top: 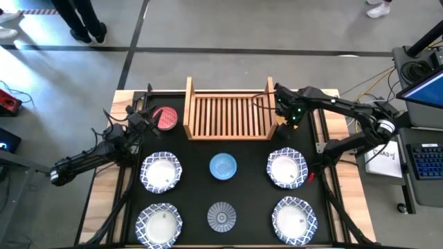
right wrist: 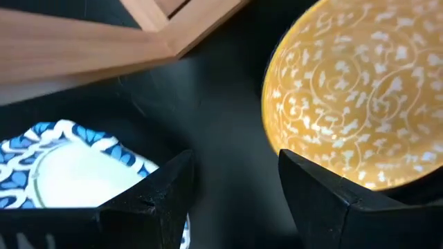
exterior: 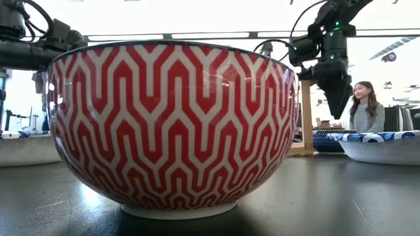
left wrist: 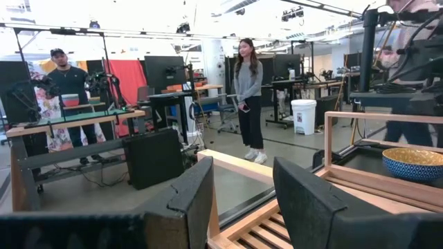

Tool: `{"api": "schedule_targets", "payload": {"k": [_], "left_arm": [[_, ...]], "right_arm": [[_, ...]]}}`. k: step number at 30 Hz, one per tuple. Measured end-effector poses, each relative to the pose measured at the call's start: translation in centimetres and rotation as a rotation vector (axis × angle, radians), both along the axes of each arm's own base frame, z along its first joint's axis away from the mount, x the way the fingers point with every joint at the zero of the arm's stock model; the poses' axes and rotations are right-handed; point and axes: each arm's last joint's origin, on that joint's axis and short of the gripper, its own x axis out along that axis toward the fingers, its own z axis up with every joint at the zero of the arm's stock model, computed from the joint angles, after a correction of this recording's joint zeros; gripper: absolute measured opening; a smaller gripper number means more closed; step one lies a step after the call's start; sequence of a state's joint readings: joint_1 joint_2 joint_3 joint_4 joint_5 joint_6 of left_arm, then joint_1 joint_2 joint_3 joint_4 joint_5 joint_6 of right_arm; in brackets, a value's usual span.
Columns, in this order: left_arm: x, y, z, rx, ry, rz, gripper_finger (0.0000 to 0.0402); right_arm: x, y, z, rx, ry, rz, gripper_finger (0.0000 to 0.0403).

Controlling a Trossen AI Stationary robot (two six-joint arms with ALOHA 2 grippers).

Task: Place and stack bowls onto a shelf
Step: Put the yellow patterned bowl on the shelf

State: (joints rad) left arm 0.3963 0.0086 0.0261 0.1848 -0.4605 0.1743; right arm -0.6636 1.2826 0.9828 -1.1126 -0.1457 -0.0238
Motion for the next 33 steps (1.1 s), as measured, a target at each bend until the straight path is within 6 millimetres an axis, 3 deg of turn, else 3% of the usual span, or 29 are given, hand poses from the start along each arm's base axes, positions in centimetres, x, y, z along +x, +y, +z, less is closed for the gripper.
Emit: {"api": "schedule_targets", "payload": {"k": [8, 14, 21, 33], "left_arm": [[0.0, 0.0, 0.0, 0.0, 0.001, 0.0, 0.0134], [0.0, 0.0, 0.0, 0.0, 0.0, 0.0, 0.0134], [0.0, 0.0, 0.0, 0.0, 0.001, 0.0, 0.0134], [0.0, 0.0, -0.1, -0.002, 0.005, 0.0, 0.0134]], "right_arm": [[-0.2, 0.0, 0.4, -0.035, -0.023, -0.066, 0.0201], [-0.9, -0.3, 0.6, -0.129, 0.07, -0.235, 0.0201], [-2.3, -2.7, 0.3, -0.195, 0.106, -0.426, 0.0201], [-4.0, -4.6, 0.0, -0.201, 0.115, -0.519, 0.0201]]}}
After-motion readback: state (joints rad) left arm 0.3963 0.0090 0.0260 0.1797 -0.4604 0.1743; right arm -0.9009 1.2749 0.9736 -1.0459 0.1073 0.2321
